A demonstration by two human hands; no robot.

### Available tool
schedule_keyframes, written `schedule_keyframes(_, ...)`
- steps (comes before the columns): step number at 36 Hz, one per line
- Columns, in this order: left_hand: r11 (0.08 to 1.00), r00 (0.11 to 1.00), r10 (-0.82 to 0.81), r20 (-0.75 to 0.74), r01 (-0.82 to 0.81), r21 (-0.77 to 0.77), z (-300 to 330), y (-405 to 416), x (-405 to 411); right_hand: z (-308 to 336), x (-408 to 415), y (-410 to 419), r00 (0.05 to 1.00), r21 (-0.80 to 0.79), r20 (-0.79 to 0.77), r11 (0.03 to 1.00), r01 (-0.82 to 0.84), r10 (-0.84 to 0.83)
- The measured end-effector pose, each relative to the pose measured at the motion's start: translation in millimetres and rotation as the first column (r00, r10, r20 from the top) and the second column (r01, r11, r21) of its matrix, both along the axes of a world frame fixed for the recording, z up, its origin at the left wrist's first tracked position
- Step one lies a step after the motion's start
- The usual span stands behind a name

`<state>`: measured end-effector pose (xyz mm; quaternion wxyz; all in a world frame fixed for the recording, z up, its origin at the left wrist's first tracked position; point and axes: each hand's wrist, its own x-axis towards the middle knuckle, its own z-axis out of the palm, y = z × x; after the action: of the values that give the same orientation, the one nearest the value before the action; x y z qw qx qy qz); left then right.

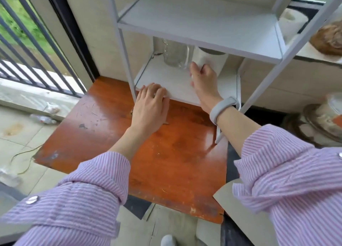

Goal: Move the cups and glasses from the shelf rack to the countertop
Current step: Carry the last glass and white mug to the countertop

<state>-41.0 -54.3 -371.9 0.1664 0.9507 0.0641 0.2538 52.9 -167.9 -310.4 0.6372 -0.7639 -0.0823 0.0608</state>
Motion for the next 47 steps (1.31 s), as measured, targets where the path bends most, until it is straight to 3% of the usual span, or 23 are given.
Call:
schedule_keyframes(4,0.994,0.999,0.016,-0.043,-0.020,-0.104,11.1,-3.0,13.6,-7.5,-7.3,-6.6,0.995,0.046,0.007,0.994,0.101,-0.101)
schedule_keyframes(10,0.921,0.990,-0.074,-0.121,0.021,-0.390,28.3,-17.5,50.9,-13.1,-12.4,-25.5,0.991,0.043,0.012,0.991,0.130,-0.131)
schedule_keyframes(13,0.817,0.989,-0.113,-0.094,0.039,-0.576,37.2,-24.1,69.6,-14.4,-16.9,-34.8,0.989,0.009,0.062,0.990,0.137,-0.138)
schedule_keyframes(17,0.599,0.985,-0.172,-0.026,0.083,-0.796,48.6,-27.1,87.5,-17.1,-25.4,-46.1,0.984,0.009,0.113,0.990,0.137,-0.137)
schedule_keyframes(19,0.503,0.983,-0.181,-0.006,0.087,-0.860,52.6,-28.2,92.8,-17.6,-29.5,-49.8,0.983,0.001,0.128,0.991,0.135,-0.134)
schedule_keyframes(21,0.468,0.986,-0.168,0.008,0.087,-0.879,53.8,-29.6,95.2,-17.5,-32.4,-52.9,0.983,-0.003,0.123,0.990,0.138,-0.136)
schedule_keyframes(24,0.497,0.993,-0.106,0.044,0.091,-0.863,51.9,-30.9,93.2,-14.2,-36.0,-56.6,0.987,0.007,0.087,0.991,0.135,-0.135)
schedule_keyframes(32,0.695,0.989,-0.062,0.133,0.138,-0.706,44.8,-31.7,55.9,-3.7,-52.3,-65.2,0.996,0.166,-0.087,0.986,0.016,-0.001)
schedule_keyframes(39,0.678,0.995,0.033,0.099,0.050,-0.733,51.7,-42.3,20.0,1.1,-69.6,-82.3,0.986,0.140,-0.162,0.989,0.056,-0.032)
schedule_keyframes(44,0.675,0.983,0.154,0.096,-0.034,-0.737,54.8,-54.2,0.1,-0.3,-92.5,-106.0,0.996,0.110,-0.060,0.991,0.070,-0.064)
schedule_keyframes(47,0.723,0.979,0.166,0.121,-0.037,-0.690,59.2,-67.4,-18.6,-3.0,-112.6,-124.3,0.997,0.103,-0.036,0.992,0.072,-0.069)
